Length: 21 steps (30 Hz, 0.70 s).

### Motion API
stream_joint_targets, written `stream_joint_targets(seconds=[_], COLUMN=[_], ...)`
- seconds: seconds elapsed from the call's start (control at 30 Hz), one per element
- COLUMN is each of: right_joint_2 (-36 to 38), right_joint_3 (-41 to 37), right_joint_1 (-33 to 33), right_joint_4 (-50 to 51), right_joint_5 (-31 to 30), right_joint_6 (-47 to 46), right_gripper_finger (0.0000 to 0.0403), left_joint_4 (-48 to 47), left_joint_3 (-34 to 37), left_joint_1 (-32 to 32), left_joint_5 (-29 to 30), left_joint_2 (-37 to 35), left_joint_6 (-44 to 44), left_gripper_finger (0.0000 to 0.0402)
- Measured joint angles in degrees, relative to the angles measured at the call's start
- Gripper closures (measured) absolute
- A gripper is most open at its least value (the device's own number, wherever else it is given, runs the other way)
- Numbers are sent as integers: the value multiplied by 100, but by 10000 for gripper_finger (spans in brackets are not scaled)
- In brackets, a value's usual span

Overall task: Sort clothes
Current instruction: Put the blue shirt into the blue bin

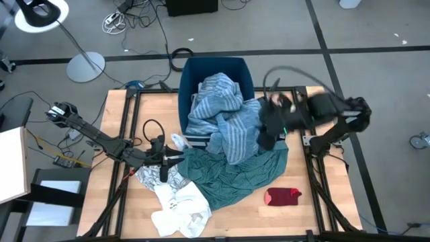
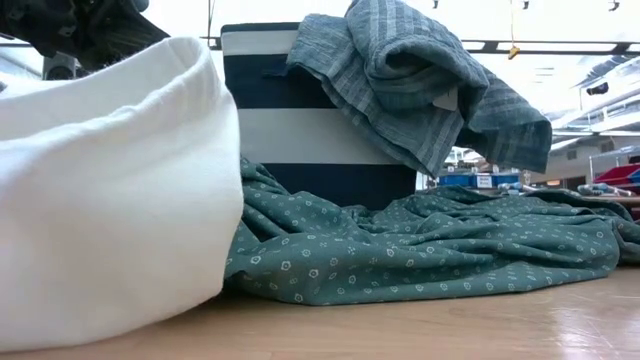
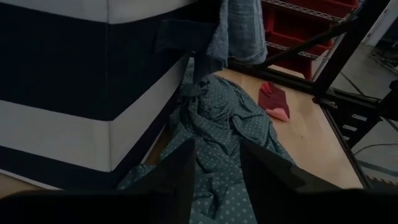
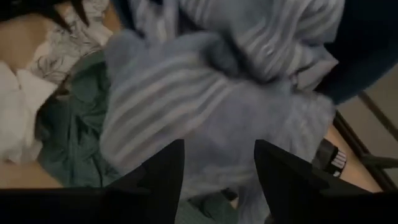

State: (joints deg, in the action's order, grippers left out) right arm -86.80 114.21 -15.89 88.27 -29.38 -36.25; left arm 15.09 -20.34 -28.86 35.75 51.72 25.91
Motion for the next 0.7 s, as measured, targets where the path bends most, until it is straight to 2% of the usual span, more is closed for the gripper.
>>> stream_joint_targets(seconds=[0.17,0.27,0.37,0.5,0.7], right_joint_2=[382,507,498,301,-220], right_joint_3=[-1645,-2700,-3745,-4983,-6362], right_joint_1=[-1339,-1921,-2265,-2403,-2161], right_joint_4=[11,-123,-678,-1827,-4159], right_joint_5=[-1121,-1409,-1486,-1602,-1924], right_joint_6=[-1751,-2975,-3807,-4213,-3856], right_gripper_finger=[209,210,209,210,211], left_joint_4=[2,4,8,49,58], left_joint_3=[0,0,0,0,0], left_joint_1=[-1,0,-1,-2,0], left_joint_5=[0,2,2,2,63], left_joint_2=[-2,0,-1,-2,-1], left_joint_6=[-2,-4,-4,-7,-17], left_gripper_finger=[270,270,270,270,270])
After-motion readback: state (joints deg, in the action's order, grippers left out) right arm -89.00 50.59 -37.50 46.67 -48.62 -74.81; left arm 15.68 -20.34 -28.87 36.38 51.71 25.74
